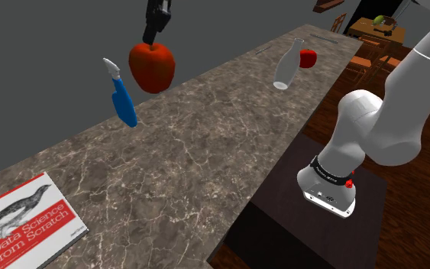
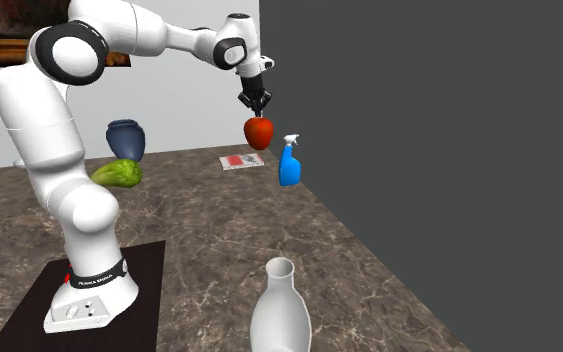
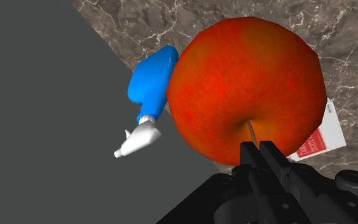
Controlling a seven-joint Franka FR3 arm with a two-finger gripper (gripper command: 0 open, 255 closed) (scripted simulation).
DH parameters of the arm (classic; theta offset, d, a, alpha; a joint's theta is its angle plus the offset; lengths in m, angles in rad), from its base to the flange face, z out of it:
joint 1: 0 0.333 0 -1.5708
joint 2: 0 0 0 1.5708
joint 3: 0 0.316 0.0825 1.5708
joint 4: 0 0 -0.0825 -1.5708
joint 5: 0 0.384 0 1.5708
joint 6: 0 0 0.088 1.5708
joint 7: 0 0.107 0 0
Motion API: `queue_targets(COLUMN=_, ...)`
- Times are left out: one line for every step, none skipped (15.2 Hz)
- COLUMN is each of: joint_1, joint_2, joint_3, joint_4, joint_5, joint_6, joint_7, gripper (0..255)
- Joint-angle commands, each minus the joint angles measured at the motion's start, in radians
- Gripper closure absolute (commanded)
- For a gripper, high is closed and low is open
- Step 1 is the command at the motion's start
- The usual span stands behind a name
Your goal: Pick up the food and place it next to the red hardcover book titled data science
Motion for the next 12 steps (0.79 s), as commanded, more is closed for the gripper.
queue_targets(joint_1=0.019, joint_2=0.032, joint_3=0.023, joint_4=0.036, joint_5=-0.01, joint_6=0.006, joint_7=0.048, gripper=255)
queue_targets(joint_1=0.029, joint_2=0.047, joint_3=0.033, joint_4=0.052, joint_5=-0.016, joint_6=0.008, joint_7=0.071, gripper=255)
queue_targets(joint_1=0.039, joint_2=0.062, joint_3=0.044, joint_4=0.069, joint_5=-0.022, joint_6=0.01, joint_7=0.093, gripper=255)
queue_targets(joint_1=0.049, joint_2=0.078, joint_3=0.054, joint_4=0.087, joint_5=-0.028, joint_6=0.012, joint_7=0.116, gripper=255)
queue_targets(joint_1=0.059, joint_2=0.095, joint_3=0.064, joint_4=0.107, joint_5=-0.035, joint_6=0.012, joint_7=0.139, gripper=255)
queue_targets(joint_1=0.069, joint_2=0.113, joint_3=0.073, joint_4=0.128, joint_5=-0.042, joint_6=0.012, joint_7=0.161, gripper=255)
queue_targets(joint_1=0.079, joint_2=0.131, joint_3=0.082, joint_4=0.151, joint_5=-0.049, joint_6=0.012, joint_7=0.183, gripper=255)
queue_targets(joint_1=0.09, joint_2=0.151, joint_3=0.09, joint_4=0.176, joint_5=-0.056, joint_6=0.01, joint_7=0.206, gripper=255)
queue_targets(joint_1=0.1, joint_2=0.172, joint_3=0.098, joint_4=0.202, joint_5=-0.064, joint_6=0.008, joint_7=0.227, gripper=255)
queue_targets(joint_1=0.111, joint_2=0.194, joint_3=0.105, joint_4=0.23, joint_5=-0.072, joint_6=0.004, joint_7=0.249, gripper=255)
queue_targets(joint_1=0.122, joint_2=0.216, joint_3=0.112, joint_4=0.259, joint_5=-0.079, joint_6=0.0, joint_7=0.271, gripper=255)
queue_targets(joint_1=0.133, joint_2=0.24, joint_3=0.118, joint_4=0.291, joint_5=-0.087, joint_6=-0.005, joint_7=0.292, gripper=255)
